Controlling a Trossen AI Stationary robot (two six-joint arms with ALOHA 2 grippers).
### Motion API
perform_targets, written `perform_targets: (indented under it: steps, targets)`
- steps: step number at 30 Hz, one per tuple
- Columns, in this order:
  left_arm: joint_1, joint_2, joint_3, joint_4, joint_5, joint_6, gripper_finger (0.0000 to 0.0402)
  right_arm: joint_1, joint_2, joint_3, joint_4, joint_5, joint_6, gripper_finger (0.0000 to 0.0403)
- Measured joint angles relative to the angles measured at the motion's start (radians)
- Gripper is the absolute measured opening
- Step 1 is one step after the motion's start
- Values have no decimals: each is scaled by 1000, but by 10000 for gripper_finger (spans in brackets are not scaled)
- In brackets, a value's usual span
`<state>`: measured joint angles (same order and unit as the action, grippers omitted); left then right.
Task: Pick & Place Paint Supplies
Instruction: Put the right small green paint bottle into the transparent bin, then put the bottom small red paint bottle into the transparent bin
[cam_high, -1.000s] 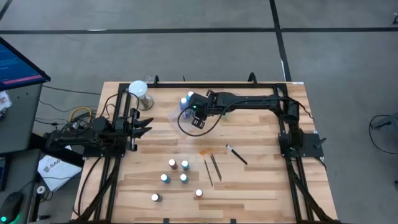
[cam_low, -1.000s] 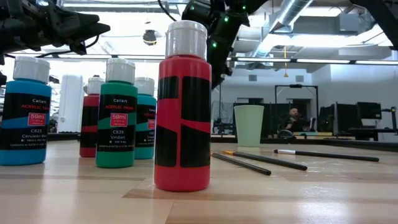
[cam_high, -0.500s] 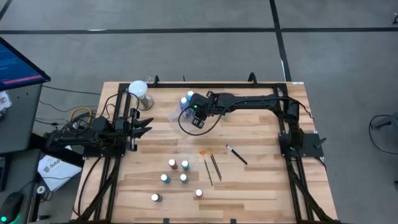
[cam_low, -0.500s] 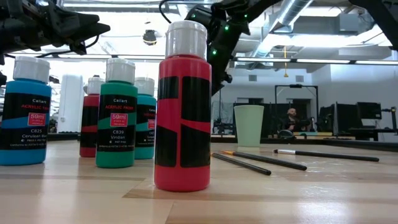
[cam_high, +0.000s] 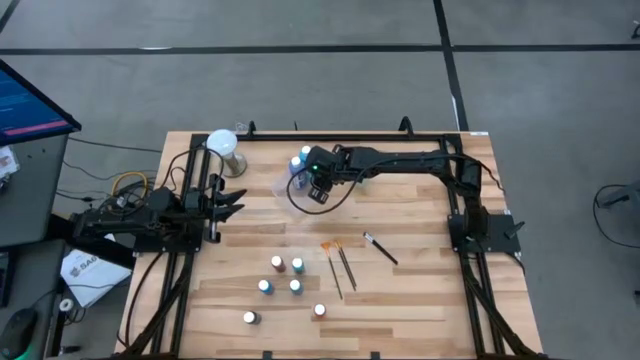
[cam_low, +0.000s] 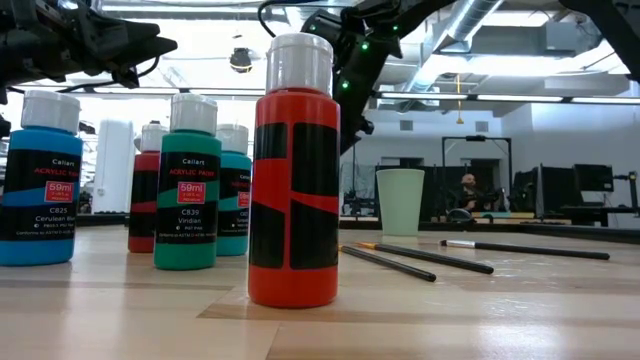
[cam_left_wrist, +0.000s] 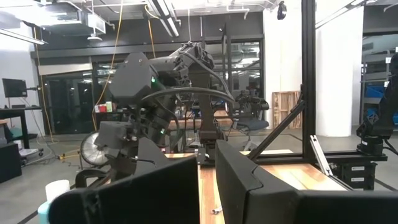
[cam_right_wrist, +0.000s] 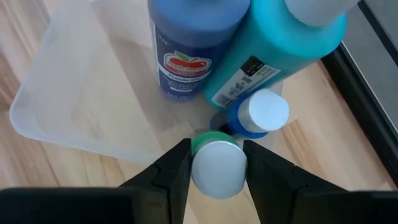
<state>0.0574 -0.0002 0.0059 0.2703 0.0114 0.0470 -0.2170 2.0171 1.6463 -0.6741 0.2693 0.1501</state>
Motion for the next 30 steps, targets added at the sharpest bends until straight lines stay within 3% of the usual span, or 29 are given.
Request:
perform_targets:
  steps: [8,20,30]
  targets:
    - [0,0,0,0,0,0,1,-4,0,0,5,-10,0,134]
    - [0,0,0,0,0,0,1,-15,-3,-53,68,-23,9,167]
    - [0,0,0,0,0,0,1,-10,-54,-1,-54,-75,26,193]
